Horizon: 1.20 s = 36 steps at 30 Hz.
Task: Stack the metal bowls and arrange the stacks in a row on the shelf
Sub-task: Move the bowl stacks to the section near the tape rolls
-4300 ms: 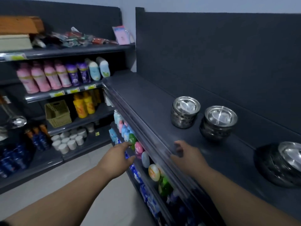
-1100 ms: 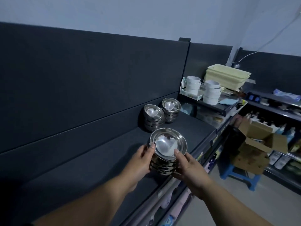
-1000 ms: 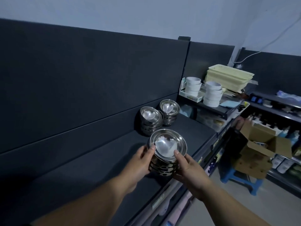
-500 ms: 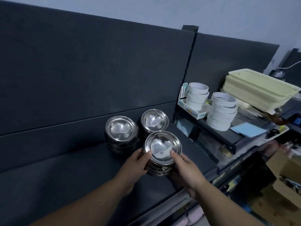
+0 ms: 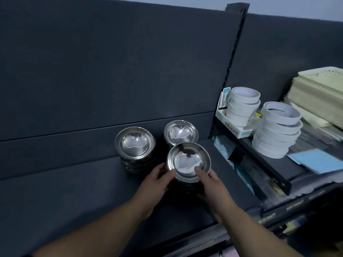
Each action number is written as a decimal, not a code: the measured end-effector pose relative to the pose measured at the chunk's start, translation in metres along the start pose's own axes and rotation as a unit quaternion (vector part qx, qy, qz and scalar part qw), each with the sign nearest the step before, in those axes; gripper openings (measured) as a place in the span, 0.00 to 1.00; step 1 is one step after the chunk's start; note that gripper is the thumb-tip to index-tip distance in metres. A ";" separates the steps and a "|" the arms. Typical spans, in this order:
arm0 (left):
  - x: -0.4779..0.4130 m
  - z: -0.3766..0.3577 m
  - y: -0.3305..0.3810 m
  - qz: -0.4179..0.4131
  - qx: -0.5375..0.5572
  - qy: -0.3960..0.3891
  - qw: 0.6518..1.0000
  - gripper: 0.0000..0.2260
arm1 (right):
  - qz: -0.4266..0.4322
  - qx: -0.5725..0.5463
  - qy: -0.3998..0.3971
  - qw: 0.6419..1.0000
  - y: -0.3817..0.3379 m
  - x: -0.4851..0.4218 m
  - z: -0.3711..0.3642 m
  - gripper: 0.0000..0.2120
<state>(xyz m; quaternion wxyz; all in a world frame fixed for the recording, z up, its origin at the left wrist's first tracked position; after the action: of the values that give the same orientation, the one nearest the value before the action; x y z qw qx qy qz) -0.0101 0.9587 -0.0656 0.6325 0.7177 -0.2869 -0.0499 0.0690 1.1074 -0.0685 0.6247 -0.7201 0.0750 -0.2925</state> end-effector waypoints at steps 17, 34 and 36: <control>0.105 0.138 0.015 -0.077 -0.377 0.066 0.920 0.23 | 0.024 0.299 0.089 0.950 0.021 0.101 -0.063 0.10; 0.493 0.581 -0.050 0.091 -0.444 0.317 0.834 0.19 | 0.192 0.593 -0.366 0.691 0.168 0.329 -0.551 0.17; 0.542 0.617 -0.069 0.135 -0.442 0.355 0.813 0.20 | 0.198 0.610 -0.408 0.650 0.191 0.356 -0.593 0.17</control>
<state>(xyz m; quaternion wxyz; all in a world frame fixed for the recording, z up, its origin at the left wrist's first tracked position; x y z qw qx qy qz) 0.1958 0.1612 -0.0928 0.9397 0.2828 -0.0837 0.1733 0.1034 0.3914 -0.1031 0.9339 -0.1913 -0.2416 0.1813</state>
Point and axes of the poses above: each hand's wrist, its own x-axis away from the middle knuckle, its own z-axis out of the back of the hand, y = z × x, the point moved 9 cm from there along -x, towards the middle knuckle, and after that the axes turned 6 degrees about x, right-handed, at the moved point
